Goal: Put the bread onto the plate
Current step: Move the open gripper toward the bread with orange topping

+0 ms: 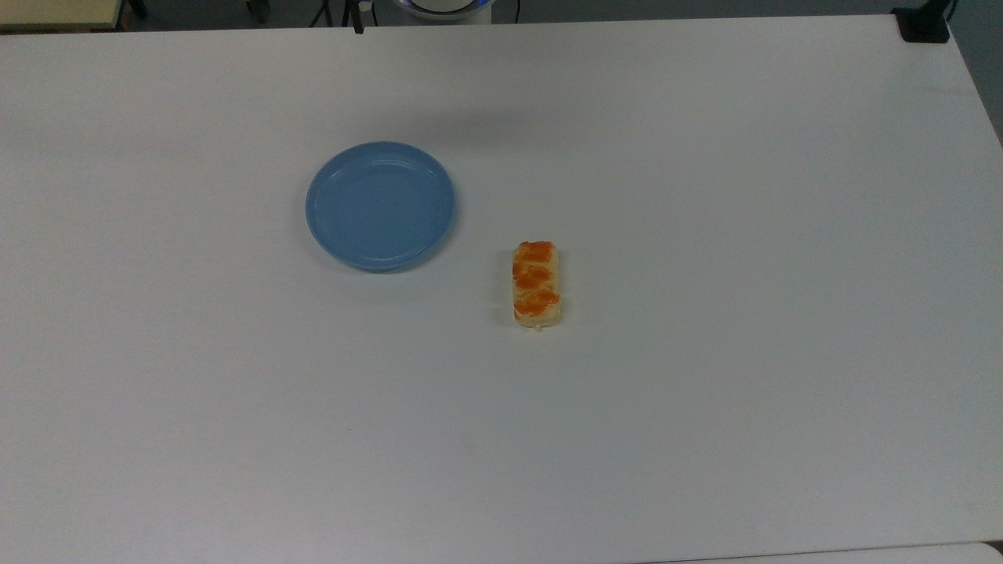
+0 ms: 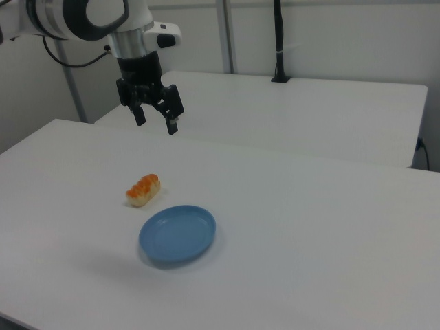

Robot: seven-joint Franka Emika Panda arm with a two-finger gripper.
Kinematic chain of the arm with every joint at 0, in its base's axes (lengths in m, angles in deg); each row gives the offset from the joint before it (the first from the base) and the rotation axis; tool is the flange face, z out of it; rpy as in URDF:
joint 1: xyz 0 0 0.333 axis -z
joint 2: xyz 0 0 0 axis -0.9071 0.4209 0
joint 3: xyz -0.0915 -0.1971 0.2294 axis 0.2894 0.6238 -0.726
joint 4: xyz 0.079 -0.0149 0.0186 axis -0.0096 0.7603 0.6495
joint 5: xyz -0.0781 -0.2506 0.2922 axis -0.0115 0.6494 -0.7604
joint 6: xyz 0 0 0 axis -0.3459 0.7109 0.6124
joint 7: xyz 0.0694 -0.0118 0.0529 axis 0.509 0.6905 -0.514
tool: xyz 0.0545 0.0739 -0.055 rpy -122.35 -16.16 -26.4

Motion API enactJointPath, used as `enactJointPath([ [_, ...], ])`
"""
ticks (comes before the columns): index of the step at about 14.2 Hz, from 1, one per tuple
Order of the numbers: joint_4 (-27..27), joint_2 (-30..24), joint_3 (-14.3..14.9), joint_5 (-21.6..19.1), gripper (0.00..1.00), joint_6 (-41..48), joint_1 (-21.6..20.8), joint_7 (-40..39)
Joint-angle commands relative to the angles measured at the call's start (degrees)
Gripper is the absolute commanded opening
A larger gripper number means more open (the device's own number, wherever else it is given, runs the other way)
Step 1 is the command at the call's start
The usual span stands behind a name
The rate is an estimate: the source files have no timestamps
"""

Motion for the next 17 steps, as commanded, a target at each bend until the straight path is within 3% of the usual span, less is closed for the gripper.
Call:
enactJointPath([
  [1, 0.75, -0.62, 0.13, -1.02, 1.0, 0.12, -0.33, -0.65],
  [6, 0.75, 0.95, -0.22, -1.02, 1.0, -0.41, -0.86, -1.17],
  [9, 0.75, 2.97, -0.22, 0.56, 1.0, -0.59, -4.45, -0.74],
  [13, 1.36, 4.38, -0.22, 0.74, 1.0, -2.51, -6.22, -0.48],
  [17, 3.38, 11.49, -0.22, 2.49, 1.0, -10.31, -12.54, 9.26],
])
